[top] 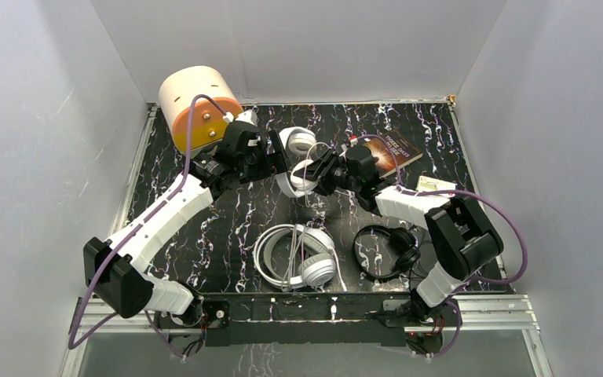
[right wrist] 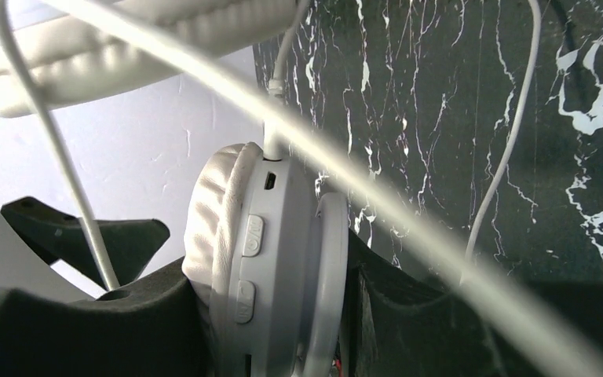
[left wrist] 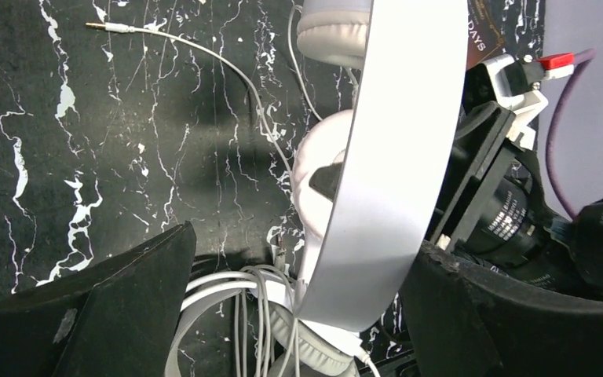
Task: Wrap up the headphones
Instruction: Pick up the headphones from the center of the board, then wrap the headphones cable around the headphones.
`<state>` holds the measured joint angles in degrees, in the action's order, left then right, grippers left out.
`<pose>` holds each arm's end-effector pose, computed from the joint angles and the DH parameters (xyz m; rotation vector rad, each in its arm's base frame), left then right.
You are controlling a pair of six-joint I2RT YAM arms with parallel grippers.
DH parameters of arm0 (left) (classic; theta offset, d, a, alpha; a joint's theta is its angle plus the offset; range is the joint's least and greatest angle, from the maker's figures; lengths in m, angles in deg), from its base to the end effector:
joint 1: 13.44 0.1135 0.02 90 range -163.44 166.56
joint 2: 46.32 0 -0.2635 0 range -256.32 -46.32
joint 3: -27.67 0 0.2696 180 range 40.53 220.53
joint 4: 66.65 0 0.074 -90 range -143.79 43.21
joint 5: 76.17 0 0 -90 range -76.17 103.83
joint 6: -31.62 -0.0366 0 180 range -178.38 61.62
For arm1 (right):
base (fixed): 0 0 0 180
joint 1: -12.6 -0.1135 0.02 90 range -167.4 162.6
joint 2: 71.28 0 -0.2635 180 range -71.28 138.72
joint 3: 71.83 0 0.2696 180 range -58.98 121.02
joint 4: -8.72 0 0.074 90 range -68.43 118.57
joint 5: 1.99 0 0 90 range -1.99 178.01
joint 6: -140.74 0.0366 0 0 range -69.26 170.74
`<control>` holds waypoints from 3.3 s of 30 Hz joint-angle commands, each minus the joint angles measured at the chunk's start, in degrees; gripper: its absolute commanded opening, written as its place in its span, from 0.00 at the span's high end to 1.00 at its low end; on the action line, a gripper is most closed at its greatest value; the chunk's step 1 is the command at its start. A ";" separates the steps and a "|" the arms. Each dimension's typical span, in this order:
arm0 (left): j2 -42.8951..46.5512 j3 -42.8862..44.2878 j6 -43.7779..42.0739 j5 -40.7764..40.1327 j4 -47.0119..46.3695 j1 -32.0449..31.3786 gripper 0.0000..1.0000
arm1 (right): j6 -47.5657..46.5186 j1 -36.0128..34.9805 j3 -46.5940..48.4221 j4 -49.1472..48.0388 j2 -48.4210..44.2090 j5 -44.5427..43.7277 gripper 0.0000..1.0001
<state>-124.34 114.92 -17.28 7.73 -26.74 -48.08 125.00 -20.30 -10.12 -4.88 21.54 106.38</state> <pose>0.2707 -0.1823 0.3582 -0.1886 2.1694 -0.6693 0.3023 0.2093 0.2047 0.5270 2.1265 1.4923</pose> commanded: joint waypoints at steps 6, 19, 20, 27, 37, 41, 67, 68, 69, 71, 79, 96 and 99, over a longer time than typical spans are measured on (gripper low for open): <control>2.51 5.24 -4.86 -7.81 3.27 0.11 0.12 | -8.39 -2.05 4.20 3.16 -4.38 -3.89 1.00; -6.22 10.49 -6.01 -15.24 12.34 -2.48 0.18 | -14.94 -8.90 8.59 15.39 -7.71 -21.74 1.00; -6.05 9.85 -5.54 -16.76 12.48 -2.77 0.22 | -14.90 -9.74 8.99 16.59 -8.00 -24.18 1.00; -5.90 6.57 -4.54 -21.35 10.95 -3.74 0.45 | -16.03 -14.12 11.30 21.97 -9.26 -35.61 1.00; -7.05 9.30 -7.56 -27.82 11.61 -3.42 1.00 | -33.49 -13.98 13.91 32.43 -9.87 -36.56 0.41; -8.83 14.22 -9.56 -31.65 12.46 -0.83 1.00 | -47.51 -8.49 13.39 41.29 -9.95 -33.79 0.08; -10.68 12.89 -17.02 -13.73 6.80 3.96 1.00 | -48.07 4.39 23.54 41.37 -12.40 11.31 0.02; -10.60 12.01 -17.06 -11.92 6.10 3.96 1.00 | -49.96 4.31 25.25 42.91 -10.85 9.53 0.01; -10.29 11.19 -17.90 -10.16 5.34 3.96 1.00 | -51.40 4.27 26.78 44.50 -9.32 7.46 0.01; -9.46 10.42 -18.20 -9.93 5.12 3.96 1.00 | -55.14 4.29 30.45 49.07 -7.22 4.42 0.01; -7.07 11.03 -8.82 -13.66 13.05 10.03 1.00 | -64.19 5.92 23.48 47.44 -17.21 5.21 0.01; -4.79 15.88 -0.63 -4.07 17.78 13.89 1.00 | -70.25 -16.86 9.17 14.72 -16.23 -1.52 0.01; -3.54 16.03 -0.37 -3.43 18.48 13.85 1.00 | -70.43 -18.35 7.09 8.02 -14.07 -3.19 0.08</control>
<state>-133.04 127.77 -19.64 1.65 -8.80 -34.55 56.52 -37.53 -1.26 18.37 5.91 109.57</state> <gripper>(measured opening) 0.116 0.969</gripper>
